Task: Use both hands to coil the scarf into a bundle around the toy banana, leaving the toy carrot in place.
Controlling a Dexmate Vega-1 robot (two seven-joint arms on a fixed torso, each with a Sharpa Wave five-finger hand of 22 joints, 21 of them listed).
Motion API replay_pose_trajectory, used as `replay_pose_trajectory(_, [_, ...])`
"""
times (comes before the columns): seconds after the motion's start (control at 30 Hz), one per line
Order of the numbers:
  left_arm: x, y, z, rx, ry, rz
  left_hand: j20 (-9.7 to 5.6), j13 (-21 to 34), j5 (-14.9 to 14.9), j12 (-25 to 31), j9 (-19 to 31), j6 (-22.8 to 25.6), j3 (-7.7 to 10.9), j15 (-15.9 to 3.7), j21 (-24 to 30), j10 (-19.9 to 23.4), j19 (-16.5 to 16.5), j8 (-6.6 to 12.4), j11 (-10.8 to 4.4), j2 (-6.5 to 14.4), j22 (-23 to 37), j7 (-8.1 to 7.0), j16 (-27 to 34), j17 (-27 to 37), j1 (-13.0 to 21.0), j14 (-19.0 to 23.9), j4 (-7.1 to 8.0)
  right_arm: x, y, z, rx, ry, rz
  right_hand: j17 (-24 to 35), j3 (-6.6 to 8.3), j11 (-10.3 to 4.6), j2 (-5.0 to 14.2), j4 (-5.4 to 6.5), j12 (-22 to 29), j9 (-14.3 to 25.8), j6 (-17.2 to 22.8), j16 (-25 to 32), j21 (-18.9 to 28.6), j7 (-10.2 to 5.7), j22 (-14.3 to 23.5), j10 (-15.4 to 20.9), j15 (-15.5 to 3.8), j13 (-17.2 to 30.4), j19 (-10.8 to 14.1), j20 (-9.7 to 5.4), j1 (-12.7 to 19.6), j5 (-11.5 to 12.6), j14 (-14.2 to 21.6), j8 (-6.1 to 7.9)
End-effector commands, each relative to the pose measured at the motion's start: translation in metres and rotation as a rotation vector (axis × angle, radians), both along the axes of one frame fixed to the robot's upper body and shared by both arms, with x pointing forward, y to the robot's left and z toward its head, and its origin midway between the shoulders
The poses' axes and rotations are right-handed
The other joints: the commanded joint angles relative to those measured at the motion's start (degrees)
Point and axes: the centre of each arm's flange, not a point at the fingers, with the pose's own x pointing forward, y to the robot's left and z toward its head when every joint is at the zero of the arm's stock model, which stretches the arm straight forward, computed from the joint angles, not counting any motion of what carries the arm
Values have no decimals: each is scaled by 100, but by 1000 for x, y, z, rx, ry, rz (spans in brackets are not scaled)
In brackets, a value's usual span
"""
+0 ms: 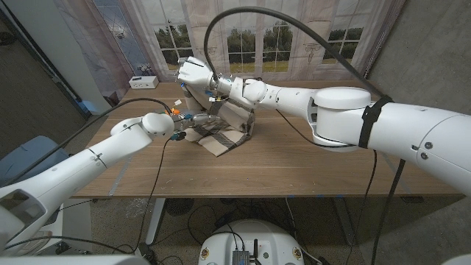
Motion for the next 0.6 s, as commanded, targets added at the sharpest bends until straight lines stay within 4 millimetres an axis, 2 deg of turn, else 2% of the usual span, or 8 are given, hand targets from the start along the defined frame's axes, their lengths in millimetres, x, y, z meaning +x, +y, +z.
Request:
replay_pose_trajectory(0.03, [1, -4, 5, 16, 3, 3, 40, 13, -21, 50, 18, -13, -9, 6, -9, -19, -25, 44, 5, 8, 23, 41, 33, 13, -53, -15, -2, 0, -21, -14, 24, -30, 54, -29, 176, -156, -12, -21, -266, -134, -360, -390, 119, -241, 1, -302, -371, -111, -64, -323, -150, -28, -270, -276])
replay_pose_trajectory(0.17, [0, -5, 7, 19, -7, 2, 40, 13, -21, 52, 18, -11, -8, 12, -9, -16, -25, 46, 3, 9, 23, 43, 34, 12, -57, -13, -5, 1, -30, -18, 44, -41, 37, -560, 547, -284, -200, -6, -892, -284, -1363, -1356, 78, -348, -48, -1140, -394, -493, -117, -189, -583, -90, -474, -1099])
replay_pose_trajectory(0.23, [-1, -6, 9, 21, -11, 1, 40, 13, -21, 53, 18, -17, -8, 11, -9, -13, -24, 44, -5, 10, 23, 40, 34, 12, -59, -14, -6, 2, -35, -19, 52, -39, 25, -805, 810, -305, -298, 28, -1181, -277, -1767, -1759, -53, -362, -59, -1548, -376, -567, -83, -180, -1013, -85, -558, -1307])
replay_pose_trajectory(0.3, [-2, -7, 10, 24, -15, 1, 40, 13, -21, 53, 18, -17, -8, 11, -8, -15, -24, 44, -9, 11, 22, 36, 34, 12, -60, -15, -8, 2, -40, -19, 64, -41, 6, -1034, 1062, -317, -419, 84, -1417, -277, -2258, -2056, -181, -377, -48, -1863, -366, -600, -73, -151, -1540, -54, -672, -1357])
replay_pose_trajectory(0.37, [-3, -8, 11, 25, -16, -1, 40, 13, -20, 54, 18, -17, -7, 11, -8, -14, -23, 44, -6, 12, 22, 35, 35, 12, -61, -13, -9, 2, -46, -20, 75, -37, -18, -1170, 1141, -241, -617, 196, -1579, -285, -2736, -2177, -304, -379, -40, -2107, -355, -614, -121, -88, -2150, -22, -795, -1411])
replay_pose_trajectory(0.47, [-6, -9, 13, 27, -26, -3, 40, 13, -20, 52, 18, -12, -6, 11, -8, -19, -22, 47, 1, 13, 22, 39, 34, 11, -63, -16, -12, 1, -57, -20, 95, -21, -47, -1299, 1036, -275, -905, 404, -1756, -281, -3472, -2231, -473, -376, -33, -2555, -333, -617, -140, -33, -3149, 118, -1114, -1401])
replay_pose_trajectory(0.53, [-9, -10, 14, 29, -36, -5, 39, 12, -20, 53, 18, -6, -5, 12, -7, -17, -21, 49, 0, 15, 22, 36, 35, 11, -64, -13, -14, 0, -65, -20, 112, -10, -63, -1336, 944, -251, -995, 464, -1791, -282, -3735, -2237, -559, -351, -32, -2720, -322, -615, -189, -11, -3502, 202, -1230, -1413])
replay_pose_trajectory(0.6, [-14, -11, 16, 34, -49, -7, 39, 12, -20, 54, 18, -13, -4, 10, -7, -17, -20, 47, -1, 16, 22, 36, 34, 11, -65, -16, -17, -1, -71, -21, 137, -4, -83, -1372, 658, -173, -1105, 598, -1803, -286, -4116, -2226, -689, -291, -30, -2887, -299, -624, -226, 41, -4178, 342, -1398, -1416])
